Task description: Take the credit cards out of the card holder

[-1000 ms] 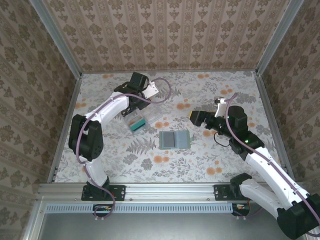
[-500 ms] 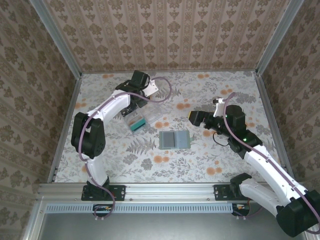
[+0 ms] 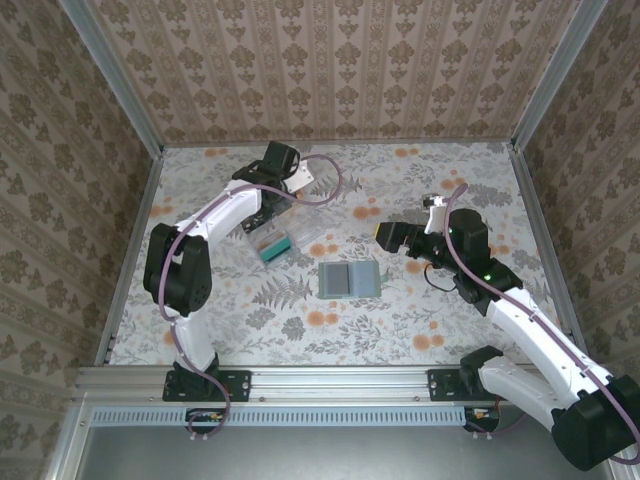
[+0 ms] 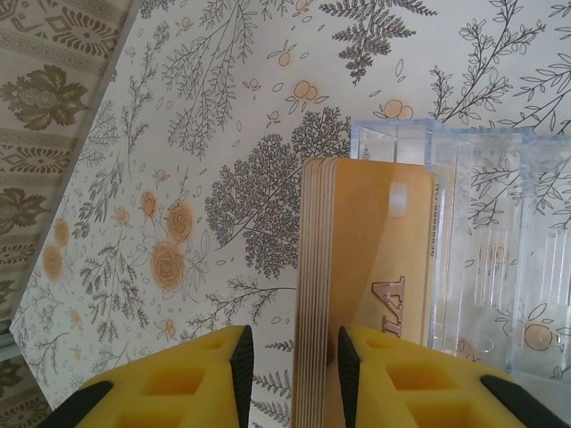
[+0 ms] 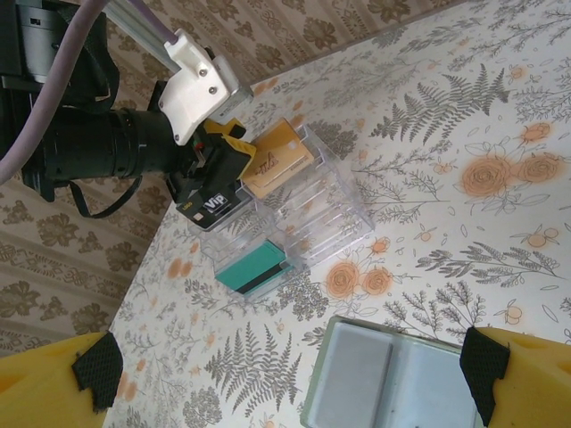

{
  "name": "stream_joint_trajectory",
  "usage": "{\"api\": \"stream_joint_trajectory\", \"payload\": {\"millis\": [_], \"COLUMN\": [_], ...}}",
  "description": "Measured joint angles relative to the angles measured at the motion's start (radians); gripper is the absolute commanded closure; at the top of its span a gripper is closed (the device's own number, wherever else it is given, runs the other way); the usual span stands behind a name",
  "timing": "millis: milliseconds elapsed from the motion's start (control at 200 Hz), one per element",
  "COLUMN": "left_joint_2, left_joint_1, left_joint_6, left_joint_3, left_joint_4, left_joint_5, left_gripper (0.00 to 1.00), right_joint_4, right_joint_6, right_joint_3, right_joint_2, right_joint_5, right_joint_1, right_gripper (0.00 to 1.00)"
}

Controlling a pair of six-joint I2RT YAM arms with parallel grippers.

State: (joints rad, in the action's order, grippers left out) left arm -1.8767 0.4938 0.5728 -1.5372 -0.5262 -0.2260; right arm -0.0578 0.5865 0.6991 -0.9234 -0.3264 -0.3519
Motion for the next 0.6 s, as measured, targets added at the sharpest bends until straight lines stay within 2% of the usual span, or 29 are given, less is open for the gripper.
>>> {"api": "stream_joint_trajectory", "payload": {"millis": [80,205,375,510,600], "left_joint_2": [0.0,0.002,0.055,0.145,0.224], "left_joint_1": [0.0,0.0,0.0,0.0,0.0], "left_joint_6": [-0.004,-0.039,-0.153,-0.282,-0.395], "left_joint_3": [0.0,-0.004,-0.008,-0.003,0.028], "left_joint_4": [0.0,-0.007,-0.035,-0.053,-0.053], "left_joint_5": [0.004,0.032,0.092,0.159,0.205], "left_gripper": [0.63,0.52,0.5,0.49,0.5], "right_joint_4": [0.0,0.0,-0.043,-0.109,-0.15], "right_joint_6": [0.0,0.0,-0.002,-0.007,-0.011], "right_joint_3": [0.0,0.001,0.032,0.085,0.119], "right_joint_2": [0.0,-0.013,-0.089,-0.171,-0.228], "right_joint_5": [-0.001,-0.003,-0.003,-0.002,-0.002], "right_joint_1": [0.0,0.0,-0.002,-0.019,-0.041], "right_gripper": [0.0,0.0,0.03,0.1,0.22]}}
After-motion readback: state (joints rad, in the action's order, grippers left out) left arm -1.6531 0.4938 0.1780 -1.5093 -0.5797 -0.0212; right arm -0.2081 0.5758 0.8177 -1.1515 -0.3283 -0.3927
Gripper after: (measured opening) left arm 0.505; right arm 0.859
